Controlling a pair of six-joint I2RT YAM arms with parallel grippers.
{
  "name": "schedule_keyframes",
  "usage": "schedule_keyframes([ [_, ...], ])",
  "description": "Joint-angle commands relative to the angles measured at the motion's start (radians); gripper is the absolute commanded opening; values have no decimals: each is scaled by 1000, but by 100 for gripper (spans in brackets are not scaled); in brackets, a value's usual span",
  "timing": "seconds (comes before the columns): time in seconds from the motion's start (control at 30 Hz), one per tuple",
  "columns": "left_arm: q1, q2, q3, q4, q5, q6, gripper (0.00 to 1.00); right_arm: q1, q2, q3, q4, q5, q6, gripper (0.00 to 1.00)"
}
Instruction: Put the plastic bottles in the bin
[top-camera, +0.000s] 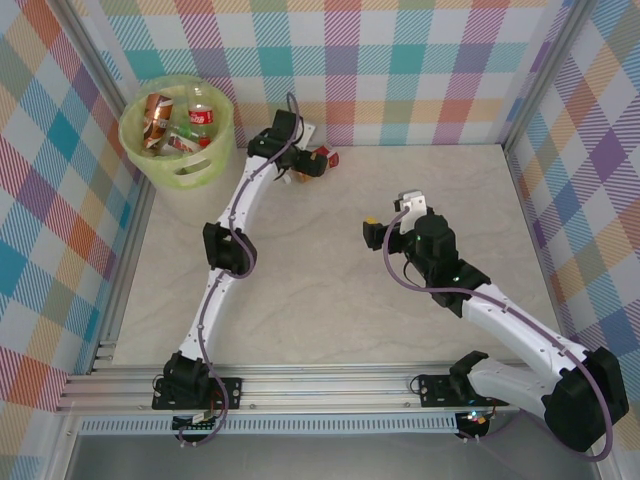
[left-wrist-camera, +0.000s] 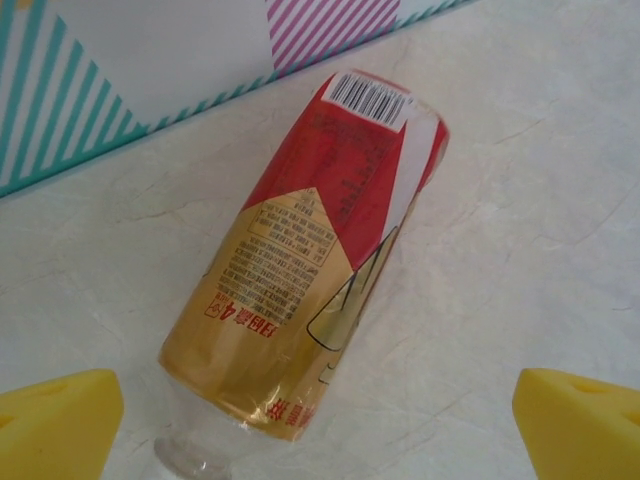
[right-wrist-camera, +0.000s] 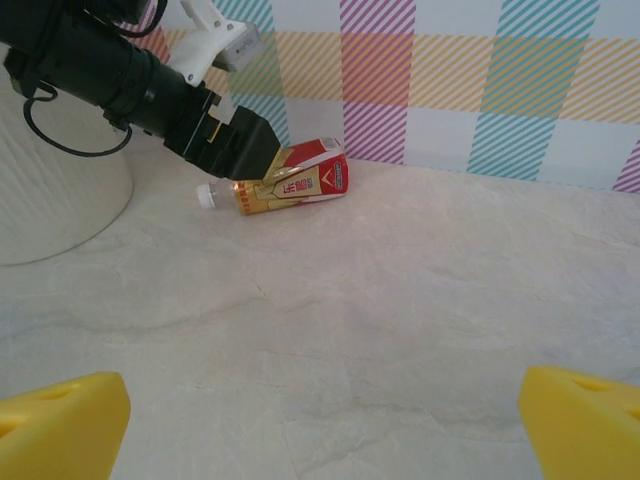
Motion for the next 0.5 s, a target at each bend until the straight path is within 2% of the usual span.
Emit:
schedule_keyframes([
  [0.0,27,59,9,31,13,21,100,4,-2,35,-15,23,-16,100],
  [0.27,34,118,-33,110,119,28,99,4,21,78,-57,26,-35,100],
  [0.4,33,136,-24,146,131,22,87,4,33,89,-66,20,-23,100],
  [0.47,33,140,-23,163,121,26,78,4,39,93,-66,17,-18,100],
])
